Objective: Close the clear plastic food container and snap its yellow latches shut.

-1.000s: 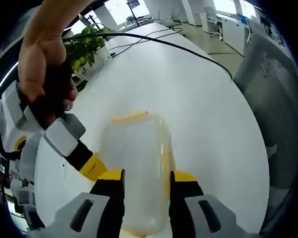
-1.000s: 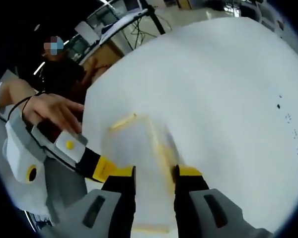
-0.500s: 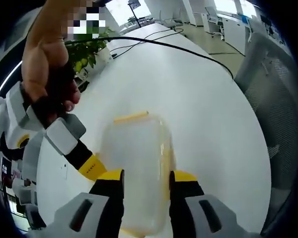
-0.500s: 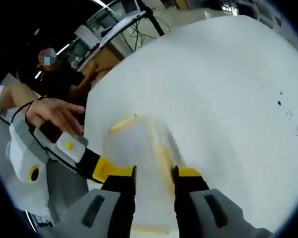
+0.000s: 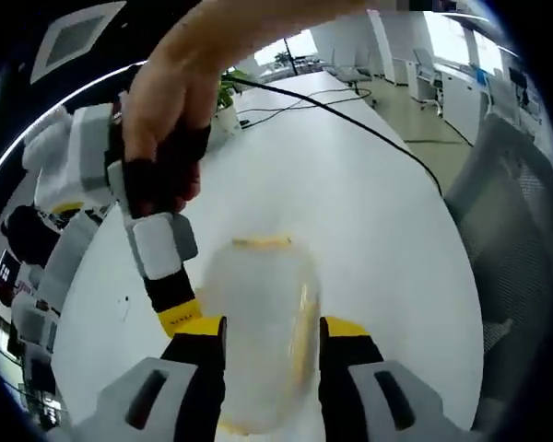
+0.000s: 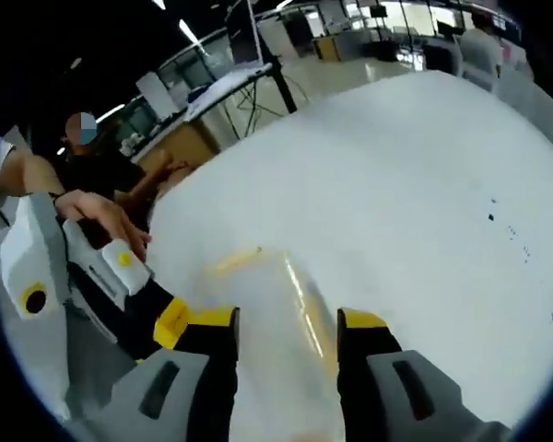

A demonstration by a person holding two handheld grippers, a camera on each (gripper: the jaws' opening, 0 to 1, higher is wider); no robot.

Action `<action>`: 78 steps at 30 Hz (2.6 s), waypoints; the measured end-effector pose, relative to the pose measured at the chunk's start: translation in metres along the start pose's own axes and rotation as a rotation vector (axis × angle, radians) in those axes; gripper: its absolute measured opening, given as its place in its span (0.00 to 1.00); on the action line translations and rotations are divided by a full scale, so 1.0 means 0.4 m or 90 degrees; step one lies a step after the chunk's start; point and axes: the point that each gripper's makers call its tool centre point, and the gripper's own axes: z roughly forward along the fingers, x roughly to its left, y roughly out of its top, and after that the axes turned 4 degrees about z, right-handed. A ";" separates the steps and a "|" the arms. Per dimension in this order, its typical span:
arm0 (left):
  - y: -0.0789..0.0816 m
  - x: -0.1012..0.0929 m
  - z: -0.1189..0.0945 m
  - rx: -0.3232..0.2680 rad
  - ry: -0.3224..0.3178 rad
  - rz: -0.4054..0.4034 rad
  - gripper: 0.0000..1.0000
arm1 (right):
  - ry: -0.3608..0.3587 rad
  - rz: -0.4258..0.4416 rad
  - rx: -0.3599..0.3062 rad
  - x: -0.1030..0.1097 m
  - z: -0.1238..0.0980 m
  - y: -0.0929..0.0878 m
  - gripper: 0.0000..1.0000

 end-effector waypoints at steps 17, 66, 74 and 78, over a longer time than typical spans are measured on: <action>-0.056 0.033 -0.052 0.012 0.047 -0.062 0.31 | -0.067 -0.006 -0.075 0.061 -0.069 -0.028 0.37; -0.289 -0.029 -0.033 0.028 0.153 -0.383 0.33 | -0.299 0.141 -0.198 0.007 -0.054 -0.342 0.50; -0.282 -0.036 -0.004 0.023 0.143 -0.379 0.31 | -0.308 0.125 -0.184 -0.005 -0.026 -0.360 0.46; -0.278 -0.039 0.004 0.024 0.138 -0.371 0.31 | -0.308 0.114 -0.186 -0.007 -0.022 -0.352 0.42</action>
